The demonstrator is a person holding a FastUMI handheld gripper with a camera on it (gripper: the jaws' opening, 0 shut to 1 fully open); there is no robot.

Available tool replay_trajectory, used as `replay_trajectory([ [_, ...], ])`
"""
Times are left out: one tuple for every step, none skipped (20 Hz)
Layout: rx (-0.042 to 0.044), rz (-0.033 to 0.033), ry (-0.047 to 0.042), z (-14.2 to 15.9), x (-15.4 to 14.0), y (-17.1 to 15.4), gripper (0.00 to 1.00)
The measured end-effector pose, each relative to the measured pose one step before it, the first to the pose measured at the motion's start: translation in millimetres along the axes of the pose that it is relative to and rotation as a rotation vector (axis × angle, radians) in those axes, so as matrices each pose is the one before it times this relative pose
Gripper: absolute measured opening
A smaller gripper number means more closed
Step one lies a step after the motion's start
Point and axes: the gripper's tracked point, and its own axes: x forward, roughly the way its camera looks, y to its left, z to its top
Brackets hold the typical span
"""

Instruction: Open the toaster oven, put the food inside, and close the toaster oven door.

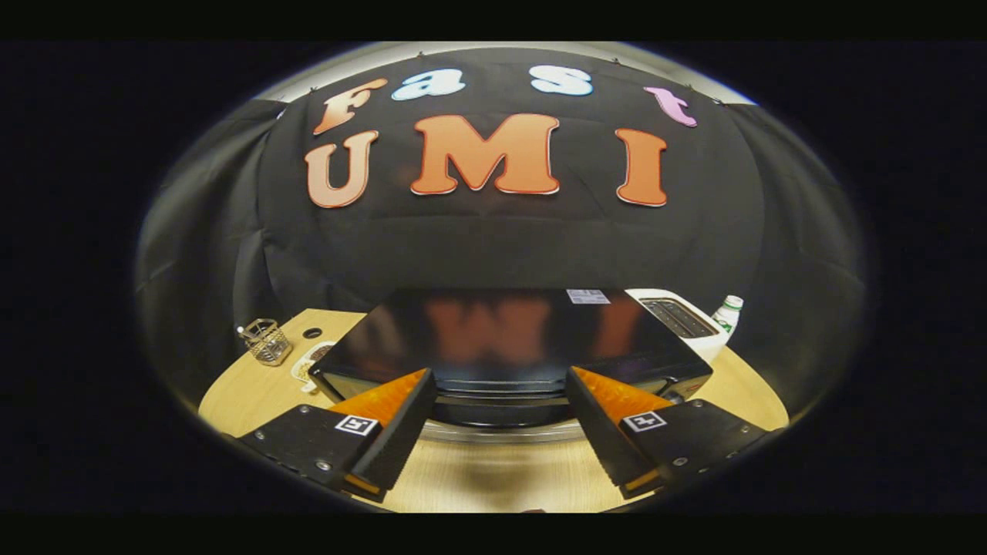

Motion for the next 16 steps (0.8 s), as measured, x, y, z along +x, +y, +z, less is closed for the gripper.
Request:
replay_trajectory([
  [-0.01378,-0.00771,-0.00709,-0.46,-4.44,-0.77,0.99],
  [0.00622,-0.00214,0.01315,-3.4,-0.11,-0.14,1.0],
  [0.02142,-0.00216,0.00856,-2.24,-3.9,-0.48,1.0],
  [0.00041,0.0023,-0.00306,0.66,-1.31,1.12,1.0],
  [-0.00497,0.00153,0.00966,-4.74,-3.63,-0.95,1.0],
  [0.00352,-0.00216,0.00022,-0.94,-3.03,0.1,1.0],
  [0.00375,-0.00231,0.00972,-3.22,-2.92,0.35,1.0],
  [-0.00299,-0.00053,0.00473,-2.28,-3.72,-0.15,1.0],
  [-0.00161,-0.00141,0.00903,-4.21,-4.84,0.3,1.0],
  [-0.0008,-0.00139,0.00623,-3.51,-5.12,0.08,1.0],
  [0.00043,-0.00171,0.00834,-4.95,-4.99,-0.28,1.0],
  [-0.00318,-0.00085,0.00809,-4.65,-4.5,0.24,1.0],
  [-0.00409,-0.00049,0.01086,-6.51,-4.03,-0.34,1.0],
  [-0.0007,0.00027,0.01033,-4.89,-3.04,-0.76,1.0],
  [0.00137,0.00156,0.00926,-5.6,-4.63,0.18,1.0],
  [0.00203,0.00196,0.00816,-4.81,-3.88,-0.9,1.0],
])
